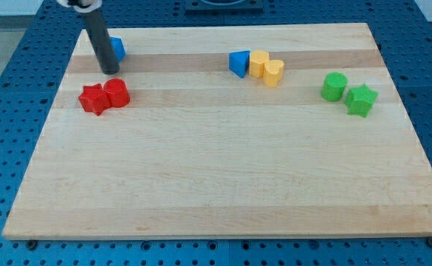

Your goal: Separate the red star from red circle

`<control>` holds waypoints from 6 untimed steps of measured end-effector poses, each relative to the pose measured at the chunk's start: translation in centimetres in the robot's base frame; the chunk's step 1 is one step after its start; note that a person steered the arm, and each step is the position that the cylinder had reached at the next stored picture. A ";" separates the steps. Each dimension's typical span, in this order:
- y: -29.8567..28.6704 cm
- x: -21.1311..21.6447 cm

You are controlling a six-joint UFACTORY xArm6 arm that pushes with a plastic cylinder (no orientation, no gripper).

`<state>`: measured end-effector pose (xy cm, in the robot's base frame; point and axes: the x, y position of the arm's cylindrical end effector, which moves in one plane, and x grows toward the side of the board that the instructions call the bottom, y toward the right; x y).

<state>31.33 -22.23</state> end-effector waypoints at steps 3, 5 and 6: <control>-0.8 3.3; -0.3 6.4; 1.4 6.4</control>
